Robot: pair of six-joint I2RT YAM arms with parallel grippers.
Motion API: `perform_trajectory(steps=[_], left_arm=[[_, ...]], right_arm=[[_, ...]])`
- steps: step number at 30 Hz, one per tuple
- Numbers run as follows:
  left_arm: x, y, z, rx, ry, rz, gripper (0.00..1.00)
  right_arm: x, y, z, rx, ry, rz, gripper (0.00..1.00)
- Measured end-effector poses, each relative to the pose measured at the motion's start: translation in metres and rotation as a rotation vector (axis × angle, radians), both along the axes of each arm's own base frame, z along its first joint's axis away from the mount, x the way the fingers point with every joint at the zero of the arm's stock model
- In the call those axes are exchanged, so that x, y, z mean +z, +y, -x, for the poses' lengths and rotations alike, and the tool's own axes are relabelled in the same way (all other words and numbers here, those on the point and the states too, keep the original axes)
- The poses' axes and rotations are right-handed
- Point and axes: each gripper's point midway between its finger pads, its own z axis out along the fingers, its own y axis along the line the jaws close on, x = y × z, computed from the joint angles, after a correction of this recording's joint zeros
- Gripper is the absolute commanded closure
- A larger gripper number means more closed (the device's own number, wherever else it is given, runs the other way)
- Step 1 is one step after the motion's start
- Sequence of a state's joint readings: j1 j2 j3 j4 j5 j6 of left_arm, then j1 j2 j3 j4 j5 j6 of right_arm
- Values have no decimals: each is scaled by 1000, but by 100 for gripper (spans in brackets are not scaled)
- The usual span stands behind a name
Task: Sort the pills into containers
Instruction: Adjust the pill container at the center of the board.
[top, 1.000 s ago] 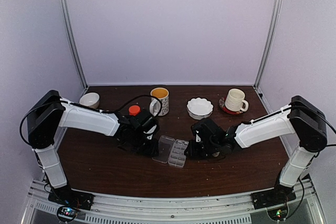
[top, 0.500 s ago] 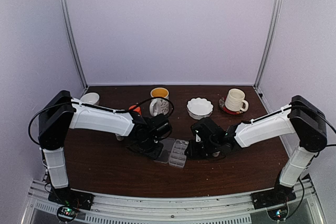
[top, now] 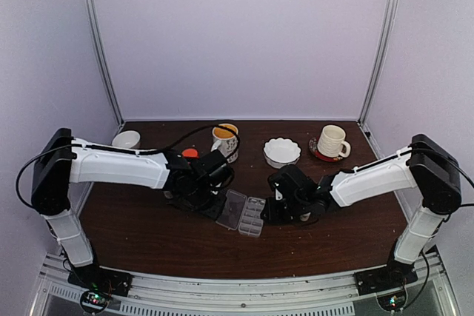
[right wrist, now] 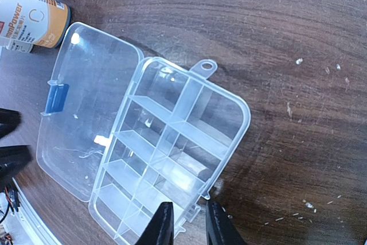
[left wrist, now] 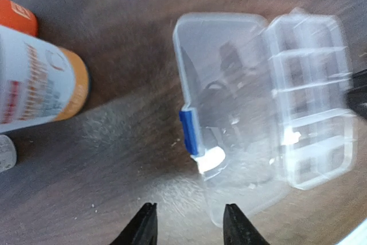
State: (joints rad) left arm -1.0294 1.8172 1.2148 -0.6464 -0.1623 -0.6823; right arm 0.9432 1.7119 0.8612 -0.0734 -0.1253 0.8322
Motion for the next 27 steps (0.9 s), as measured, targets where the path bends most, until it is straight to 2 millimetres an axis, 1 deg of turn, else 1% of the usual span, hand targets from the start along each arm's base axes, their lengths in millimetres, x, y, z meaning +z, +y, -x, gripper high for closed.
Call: perform_trajectory(steps=[2,5,7,9,13,16,18,19,20,21,22,23,24,25,27], left_arm=[[21,-4,-2,0,-33,52,51],[56,-7,-6,4,-90,130,50],[74,-6,-8,9,-122,165,50],[87,-4,-9,15,-148,187,50],[105,4,-12,37,-201,209,50],[113,17,-14,66,-243,209,49],[116,29,-14,91,-263,212,46],[117,36,-14,103,-270,212,41],[118,42,-15,116,-277,211,29],[119,50,-18,137,-284,213,18],[120,57,-21,153,-293,207,12],[121,67,-24,185,-300,203,9],[122,73,-29,205,-306,197,7],[123,80,-34,228,-313,189,6],[122,89,-40,255,-323,169,3]], right_arm=[[0,-1,0,13,-3,12,79],[2,-2,0,27,-5,34,78],[6,0,-2,33,-16,43,77],[12,1,-4,38,-28,47,76],[28,0,-5,45,-55,40,74],[43,-5,-5,45,-77,42,72],[57,-9,-6,42,-104,46,71],[62,-11,-7,39,-114,47,69],[69,-14,-7,35,-129,52,68],[77,-17,-9,31,-150,54,65],[85,-20,-9,27,-167,53,60],[93,-23,-10,21,-187,55,53],[99,-25,-11,17,-202,53,44],[105,-27,-12,12,-218,50,30],[115,-31,-13,8,-251,47,16]])
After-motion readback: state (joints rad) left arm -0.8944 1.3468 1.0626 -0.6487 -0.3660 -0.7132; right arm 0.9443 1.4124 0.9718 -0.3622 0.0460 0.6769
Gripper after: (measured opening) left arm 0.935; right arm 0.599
